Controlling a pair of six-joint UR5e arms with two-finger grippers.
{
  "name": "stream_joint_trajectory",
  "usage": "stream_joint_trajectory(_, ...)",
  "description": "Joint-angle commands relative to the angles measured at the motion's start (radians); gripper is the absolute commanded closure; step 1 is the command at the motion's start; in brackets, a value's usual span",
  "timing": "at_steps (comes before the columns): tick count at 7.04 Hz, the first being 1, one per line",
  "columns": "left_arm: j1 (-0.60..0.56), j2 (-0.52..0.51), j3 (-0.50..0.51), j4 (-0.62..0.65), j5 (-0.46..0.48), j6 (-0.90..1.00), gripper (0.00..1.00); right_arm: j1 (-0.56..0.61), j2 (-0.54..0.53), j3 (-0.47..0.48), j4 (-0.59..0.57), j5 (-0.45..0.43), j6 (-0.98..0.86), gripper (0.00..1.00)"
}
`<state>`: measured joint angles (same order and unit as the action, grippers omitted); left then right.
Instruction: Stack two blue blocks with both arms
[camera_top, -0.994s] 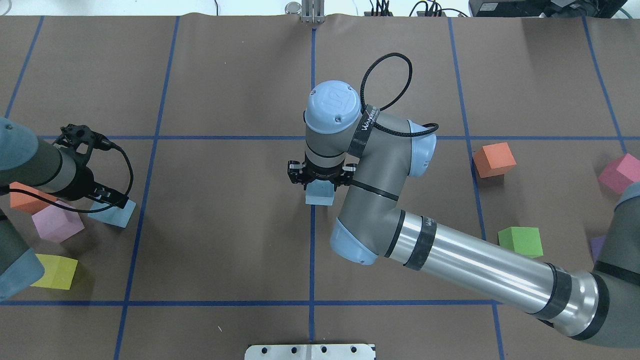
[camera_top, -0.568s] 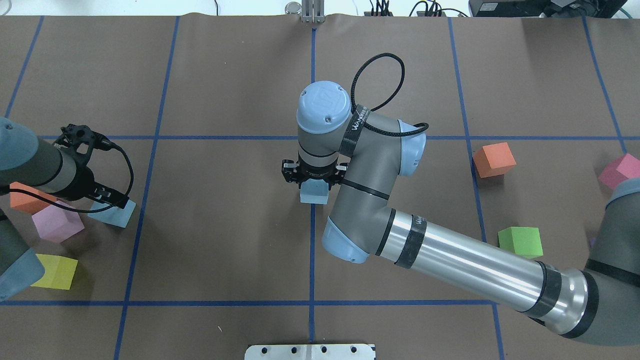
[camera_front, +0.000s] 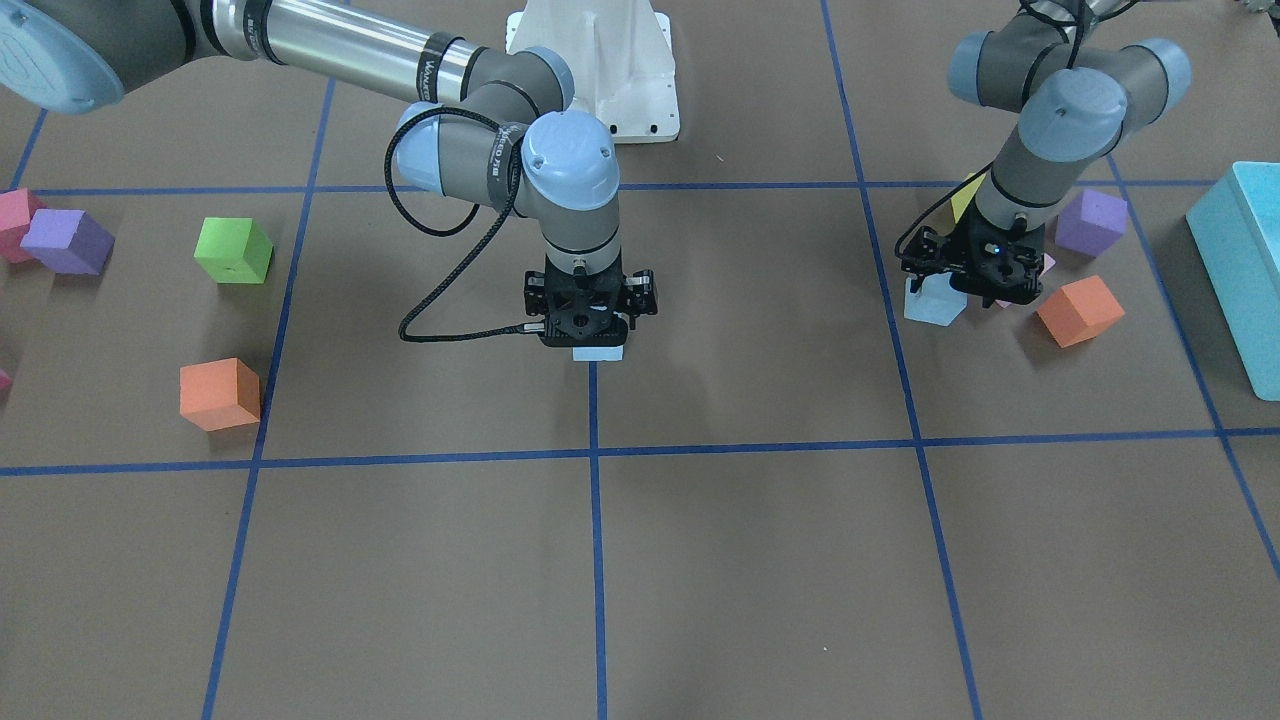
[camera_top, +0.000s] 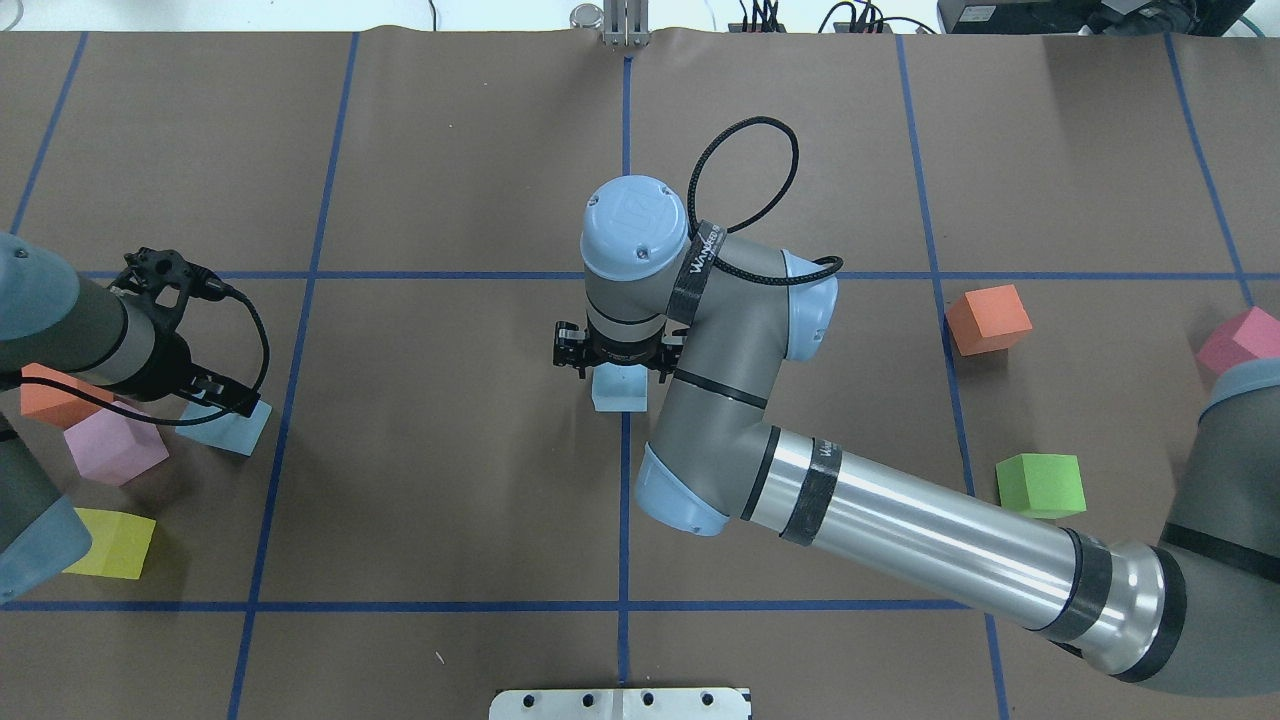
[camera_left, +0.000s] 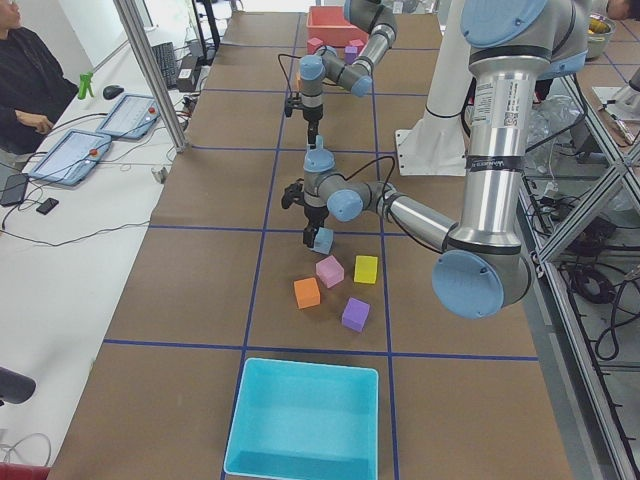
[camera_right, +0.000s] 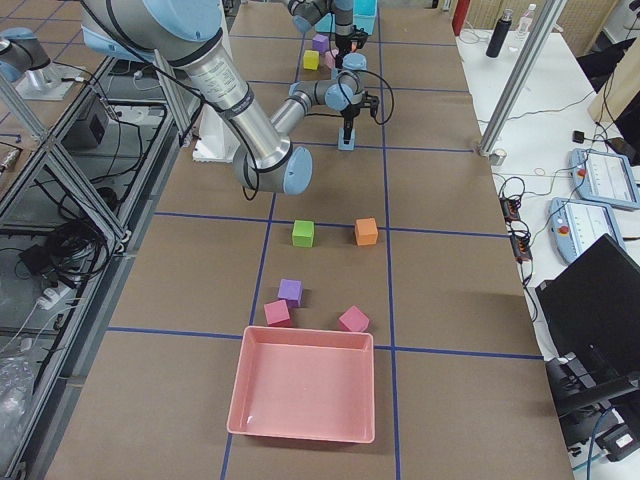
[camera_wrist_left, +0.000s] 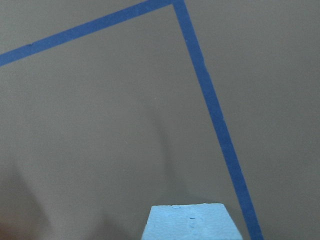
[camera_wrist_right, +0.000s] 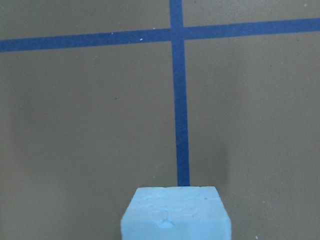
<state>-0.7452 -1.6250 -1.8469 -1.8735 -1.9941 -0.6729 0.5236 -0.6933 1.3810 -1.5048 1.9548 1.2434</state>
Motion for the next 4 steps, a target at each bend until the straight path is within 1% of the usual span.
stream_joint_trajectory(1,0.004,-0.004,0.021,-0.001,-0.002,0.001,0.03,0.048,-0.021,0.042,-0.018,0.036,-0.019,0.00)
stream_joint_trajectory(2,0.006,-0.012,0.044,-0.009,-0.002,0.003,0.03,0.074,-0.038,0.091,-0.059,0.062,-0.051,0.00)
stream_joint_trajectory(3,0.007,-0.024,0.060,-0.009,-0.002,0.001,0.04,0.096,-0.041,0.116,-0.098,0.076,-0.082,0.00)
stream_joint_trajectory(4,0.030,-0.026,0.063,-0.009,0.000,0.001,0.15,0.111,-0.055,0.128,-0.104,0.090,-0.099,0.00)
